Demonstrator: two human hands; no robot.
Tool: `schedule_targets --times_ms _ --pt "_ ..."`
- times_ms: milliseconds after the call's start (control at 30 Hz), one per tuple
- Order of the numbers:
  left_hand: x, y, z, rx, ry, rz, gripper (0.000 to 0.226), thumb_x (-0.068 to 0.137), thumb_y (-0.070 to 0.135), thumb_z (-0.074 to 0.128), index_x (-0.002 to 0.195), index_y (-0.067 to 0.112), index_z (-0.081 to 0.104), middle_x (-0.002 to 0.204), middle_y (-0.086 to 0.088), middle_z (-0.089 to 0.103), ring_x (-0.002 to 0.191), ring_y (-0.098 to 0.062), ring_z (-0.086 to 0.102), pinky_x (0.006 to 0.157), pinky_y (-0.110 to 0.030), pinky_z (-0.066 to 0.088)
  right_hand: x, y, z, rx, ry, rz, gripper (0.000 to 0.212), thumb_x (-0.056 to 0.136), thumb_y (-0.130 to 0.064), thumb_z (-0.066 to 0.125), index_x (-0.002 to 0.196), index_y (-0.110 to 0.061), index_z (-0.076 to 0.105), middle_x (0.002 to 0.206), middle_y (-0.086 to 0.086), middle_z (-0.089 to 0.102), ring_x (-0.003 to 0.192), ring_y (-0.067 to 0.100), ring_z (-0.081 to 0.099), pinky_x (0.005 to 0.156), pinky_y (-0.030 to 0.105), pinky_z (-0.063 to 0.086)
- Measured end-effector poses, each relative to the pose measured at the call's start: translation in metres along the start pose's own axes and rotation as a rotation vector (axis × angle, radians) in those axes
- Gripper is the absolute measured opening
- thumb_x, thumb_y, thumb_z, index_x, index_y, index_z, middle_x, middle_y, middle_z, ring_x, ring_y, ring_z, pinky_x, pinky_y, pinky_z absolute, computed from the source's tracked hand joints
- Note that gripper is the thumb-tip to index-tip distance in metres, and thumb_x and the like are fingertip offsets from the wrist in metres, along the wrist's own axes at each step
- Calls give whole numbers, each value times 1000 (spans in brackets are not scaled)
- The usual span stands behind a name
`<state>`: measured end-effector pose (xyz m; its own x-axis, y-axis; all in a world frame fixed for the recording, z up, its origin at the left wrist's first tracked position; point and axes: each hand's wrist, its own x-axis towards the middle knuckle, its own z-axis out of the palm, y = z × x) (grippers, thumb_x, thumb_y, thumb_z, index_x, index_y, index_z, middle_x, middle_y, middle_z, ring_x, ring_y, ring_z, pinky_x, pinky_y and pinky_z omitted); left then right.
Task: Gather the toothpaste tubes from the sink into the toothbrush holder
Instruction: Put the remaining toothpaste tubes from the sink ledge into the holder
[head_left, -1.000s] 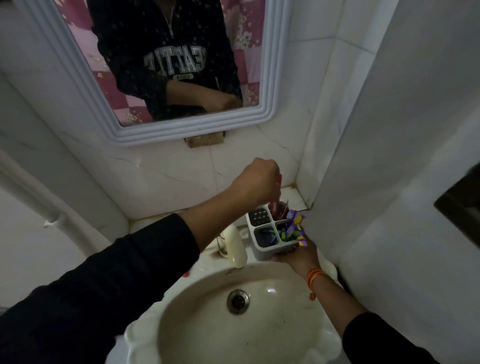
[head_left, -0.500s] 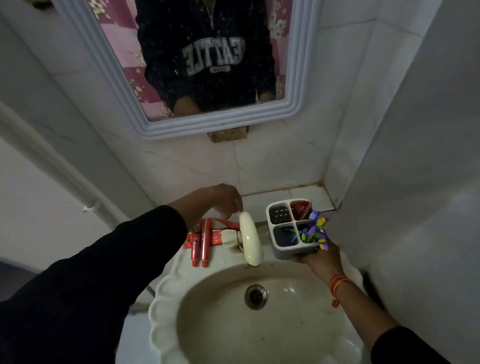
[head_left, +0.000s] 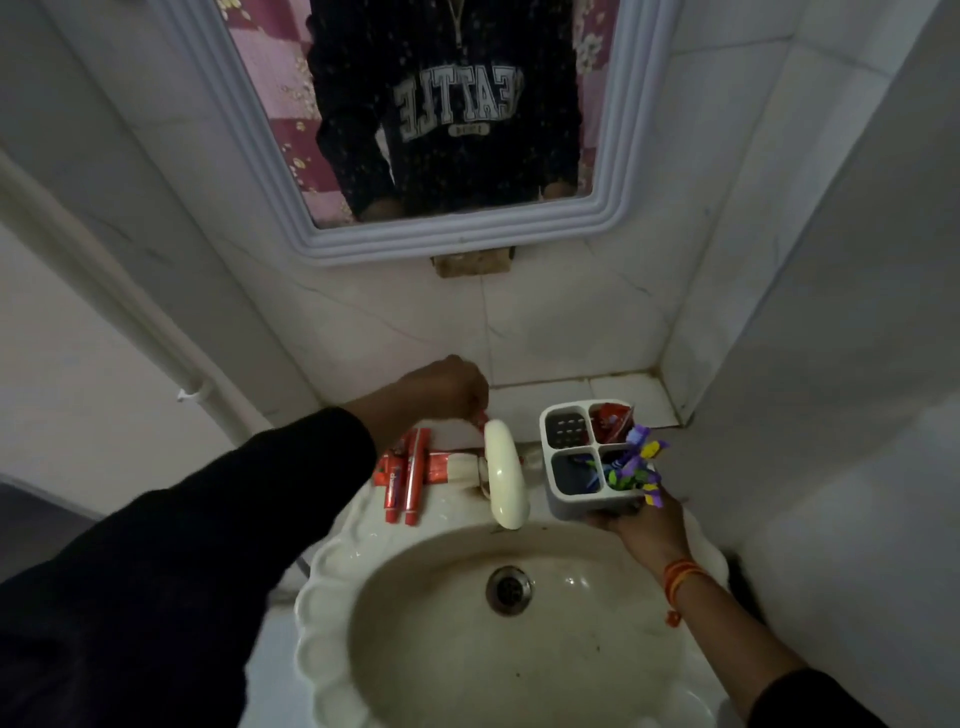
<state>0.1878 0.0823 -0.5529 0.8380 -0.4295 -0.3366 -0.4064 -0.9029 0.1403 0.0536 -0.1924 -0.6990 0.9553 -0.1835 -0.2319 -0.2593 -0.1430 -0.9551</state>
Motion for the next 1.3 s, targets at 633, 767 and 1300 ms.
schedule_targets --times_ms 633,767,1300 --pt "-38 116 -37 -152 247 107 21 84 27 78 103 18 83 101 4 81 91 -11 74 86 -28 58 -8 -11 -3 -208 3 -97 66 52 -8 91 101 -37 57 102 -1 66 107 28 64 96 45 51" --pt "-32 92 -34 -353 244 8 21 81 31 83 98 18 84 96 5 81 88 -6 74 85 -19 55 -7 -8 -3 -191 11 -83 70 49 -10 92 106 -34 59 105 0 69 106 26 65 96 46 52" --pt "-43 -26 63 -140 54 -559 41 85 28 69 118 5 61 123 -17 60 111 -34 64 85 -35 53 -4 -3 -2 -210 26 -93 64 54 -8 93 109 -18 63 107 11 72 102 21 63 91 34 47"
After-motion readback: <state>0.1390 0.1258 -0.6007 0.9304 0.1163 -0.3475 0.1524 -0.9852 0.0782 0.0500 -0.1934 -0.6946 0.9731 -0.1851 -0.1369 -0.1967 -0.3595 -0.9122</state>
